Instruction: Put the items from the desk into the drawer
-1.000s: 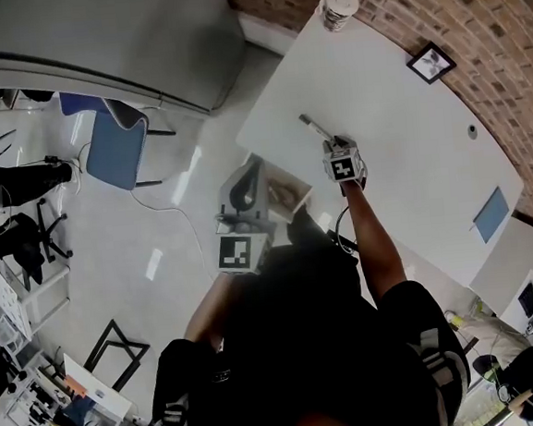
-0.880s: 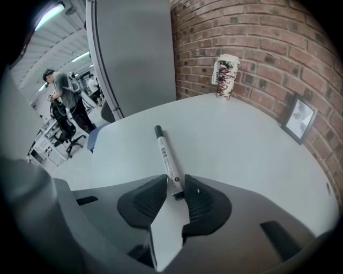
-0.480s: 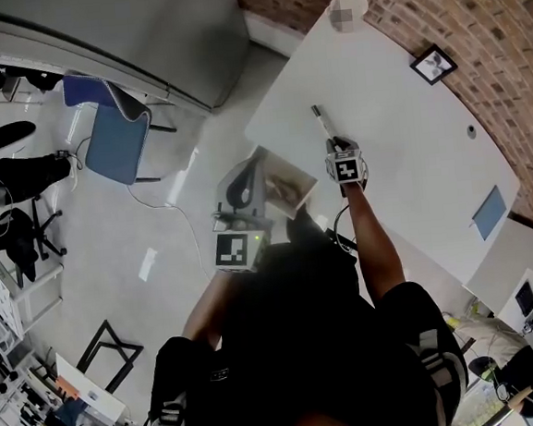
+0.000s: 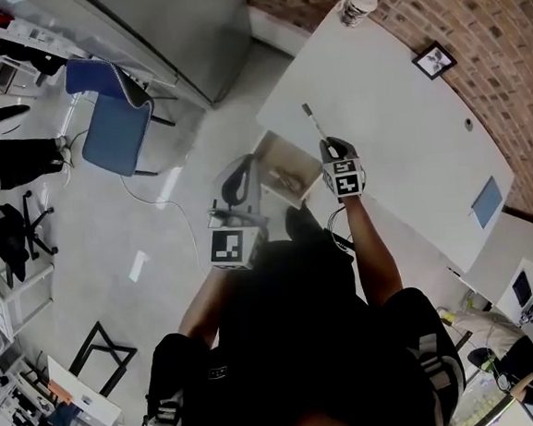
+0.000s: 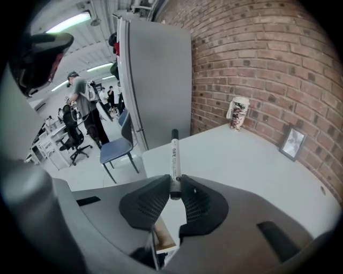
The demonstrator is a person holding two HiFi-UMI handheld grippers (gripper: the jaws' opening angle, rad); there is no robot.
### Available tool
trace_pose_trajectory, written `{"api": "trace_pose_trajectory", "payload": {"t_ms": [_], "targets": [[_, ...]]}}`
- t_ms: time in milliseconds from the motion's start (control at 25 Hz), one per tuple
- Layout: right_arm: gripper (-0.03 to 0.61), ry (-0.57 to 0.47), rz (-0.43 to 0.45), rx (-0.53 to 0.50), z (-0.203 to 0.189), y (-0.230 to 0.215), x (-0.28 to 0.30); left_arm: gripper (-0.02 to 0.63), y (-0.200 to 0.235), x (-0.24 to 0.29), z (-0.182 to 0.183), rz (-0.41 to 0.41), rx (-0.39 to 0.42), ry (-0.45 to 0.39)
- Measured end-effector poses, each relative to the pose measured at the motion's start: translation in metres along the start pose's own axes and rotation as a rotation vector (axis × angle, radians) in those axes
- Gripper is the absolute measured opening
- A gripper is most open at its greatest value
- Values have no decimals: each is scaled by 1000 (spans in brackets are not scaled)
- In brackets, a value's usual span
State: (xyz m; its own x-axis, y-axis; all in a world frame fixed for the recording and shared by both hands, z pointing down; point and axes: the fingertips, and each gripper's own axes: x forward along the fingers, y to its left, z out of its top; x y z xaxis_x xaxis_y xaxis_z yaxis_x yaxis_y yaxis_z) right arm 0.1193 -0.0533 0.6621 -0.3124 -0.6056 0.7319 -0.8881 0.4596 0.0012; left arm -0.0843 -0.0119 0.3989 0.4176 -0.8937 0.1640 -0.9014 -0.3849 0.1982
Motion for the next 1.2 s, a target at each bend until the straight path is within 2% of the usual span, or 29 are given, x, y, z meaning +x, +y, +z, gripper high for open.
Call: {"api": "trace_pose_trajectory", "payload": {"t_ms": [280,480,880,1200], "targets": [[60,-39,30,-4,-8,67,-8,-5,31,-36,-14,8,-28,37],[60,1,58,-2,-34,101,2,-3,45,-46,-35,2,-35,72],[60,174,86,70,-135,140,51,-4,61,-45,-86,-17,-54,134],[60,377,113,119,-230,158,98,-5,64,-26,-119,-27,-41,173]]}}
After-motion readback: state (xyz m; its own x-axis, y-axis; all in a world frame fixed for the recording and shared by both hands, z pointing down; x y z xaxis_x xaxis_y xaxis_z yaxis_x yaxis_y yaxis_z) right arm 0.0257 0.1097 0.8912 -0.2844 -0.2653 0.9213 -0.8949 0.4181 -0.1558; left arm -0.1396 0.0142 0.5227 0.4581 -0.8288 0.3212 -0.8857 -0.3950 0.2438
